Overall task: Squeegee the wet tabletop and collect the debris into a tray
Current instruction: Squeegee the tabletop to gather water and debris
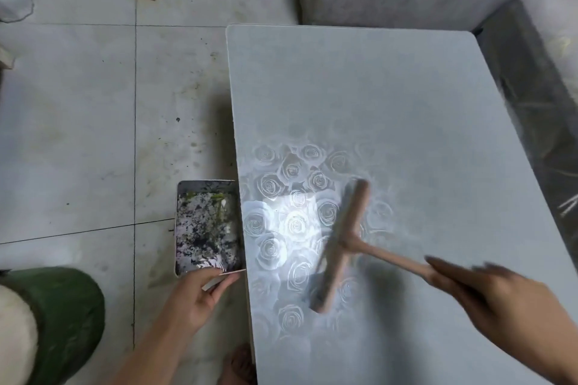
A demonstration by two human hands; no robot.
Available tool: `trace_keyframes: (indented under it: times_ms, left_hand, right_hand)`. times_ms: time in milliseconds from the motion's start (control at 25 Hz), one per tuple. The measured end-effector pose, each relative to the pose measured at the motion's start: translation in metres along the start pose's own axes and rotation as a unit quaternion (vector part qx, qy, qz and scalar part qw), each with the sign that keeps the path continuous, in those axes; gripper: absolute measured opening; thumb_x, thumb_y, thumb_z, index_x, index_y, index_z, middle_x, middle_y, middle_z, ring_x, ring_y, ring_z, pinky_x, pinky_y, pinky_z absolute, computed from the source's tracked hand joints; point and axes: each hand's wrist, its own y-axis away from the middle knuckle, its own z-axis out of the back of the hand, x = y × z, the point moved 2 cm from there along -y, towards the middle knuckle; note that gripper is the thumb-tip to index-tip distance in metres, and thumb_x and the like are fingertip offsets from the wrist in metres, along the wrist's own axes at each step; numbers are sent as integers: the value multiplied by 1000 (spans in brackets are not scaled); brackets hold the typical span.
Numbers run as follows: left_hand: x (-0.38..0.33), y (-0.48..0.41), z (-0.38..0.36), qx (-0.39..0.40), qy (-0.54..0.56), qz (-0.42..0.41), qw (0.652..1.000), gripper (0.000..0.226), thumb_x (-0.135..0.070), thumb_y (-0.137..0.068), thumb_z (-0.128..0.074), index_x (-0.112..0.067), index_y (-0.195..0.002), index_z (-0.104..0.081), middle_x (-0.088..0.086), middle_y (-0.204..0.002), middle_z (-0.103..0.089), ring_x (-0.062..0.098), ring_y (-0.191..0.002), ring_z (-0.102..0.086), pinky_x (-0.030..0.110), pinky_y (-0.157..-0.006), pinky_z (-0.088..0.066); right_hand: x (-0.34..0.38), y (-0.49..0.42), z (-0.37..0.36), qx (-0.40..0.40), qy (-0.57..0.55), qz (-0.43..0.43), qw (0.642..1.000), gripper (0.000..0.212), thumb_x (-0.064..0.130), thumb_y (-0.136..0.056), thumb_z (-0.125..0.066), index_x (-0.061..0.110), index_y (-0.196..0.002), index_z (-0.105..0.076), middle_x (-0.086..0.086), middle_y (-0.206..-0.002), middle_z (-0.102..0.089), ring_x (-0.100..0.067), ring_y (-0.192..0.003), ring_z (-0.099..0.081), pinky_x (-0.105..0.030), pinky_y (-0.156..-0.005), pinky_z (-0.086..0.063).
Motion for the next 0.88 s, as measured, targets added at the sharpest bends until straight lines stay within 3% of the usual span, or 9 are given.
trace_keyframes:
  times_ms: [80, 160, 240, 280, 360, 480, 600, 720, 880]
  left_hand:
    - [2, 1, 1, 7, 7, 15, 1000, 14, 15, -87, -45, 3, -88, -52, 29, -118, -50, 55, -115, -49, 44, -64, -58]
    - [2, 0, 2, 8, 14, 9, 1000, 16, 15, -88, -44, 2, -85, -52, 24, -110, -54, 54, -118, -47, 46, -79, -57]
    - [4, 0, 3, 5, 14, 3, 1000, 18, 15, -89, -43, 0, -81, -51, 21, -96, -56, 54, -119, -46, 49, -98, -48]
    - [6, 0, 2, 4, 11, 5, 1000, 19, 14, -90, -42, 0, -80, -51, 22, -92, -56, 54, -118, -47, 47, -98, -48]
    - [8, -1, 5, 13, 1, 10, 1000, 19, 13, -89, -42, 1, -77, -51, 23, -93, -59, 54, -116, -48, 43, -79, -58]
    - [9, -5, 12, 25, 6, 13, 1000, 18, 13, -88, -44, 0, -77, -51, 24, -112, -54, 54, -118, -48, 45, -65, -58]
    - [8, -4, 14, 34, 11, 25, 999, 13, 12, -88, -45, 2, -85, -52, 27, -128, -48, 56, -120, -46, 42, -72, -59]
    - [10, 3, 15, 35, 5, 42, 998, 12, 11, -89, -45, 1, -87, -53, 26, -135, -44, 56, -119, -45, 45, -85, -52]
    - [13, 3, 19, 18, -5, 39, 999, 39, 12, -88, -45, 12, -128, -46, 25, -139, -41, 53, -118, -47, 48, -86, -50]
  right_hand:
    - [-30, 45, -19, -3, 9, -64, 998, 19, 56, -88, -53, 62, -104, -62, -2, -54, -63, -21, -53, -65, -32, -47, -47]
    - [-31, 66, -45, -2, 12, -73, 997, 46, 39, -83, -62, 70, -114, -48, -5, -50, -61, -20, -45, -62, -30, -48, -43]
    - [2, 59, -60, 12, 2, -64, 998, 32, 37, -83, -63, 50, -113, -63, -4, -49, -55, -25, -45, -59, -31, -39, -40]
    - [19, 46, -70, 19, -18, -74, 997, 30, 35, -86, -64, 43, -115, -65, -3, -54, -56, -27, -52, -60, -36, -40, -42]
    - [64, 2, -77, 6, -37, -60, 997, 32, 42, -94, -49, 45, -125, -53, -1, -70, -60, -27, -70, -62, -35, -51, -45]
    - [110, -40, -80, -21, -69, -52, 996, 33, 49, -98, -31, 39, -123, -51, -4, -78, -63, -29, -76, -59, -34, -56, -40]
    - [91, 5, -68, -32, -92, -87, 991, 39, 58, -94, -32, 47, -126, -51, 1, -83, -69, -27, -81, -64, -35, -59, -45]
    - [48, 99, -61, 6, -87, -188, 978, 47, 66, -83, -30, 55, -121, -54, 8, -86, -72, -20, -85, -67, -35, -59, -49]
    - [71, 124, -79, 40, -60, -197, 978, 42, 60, -85, -35, 53, -121, -56, 6, -74, -66, -21, -78, -66, -34, -57, -49]
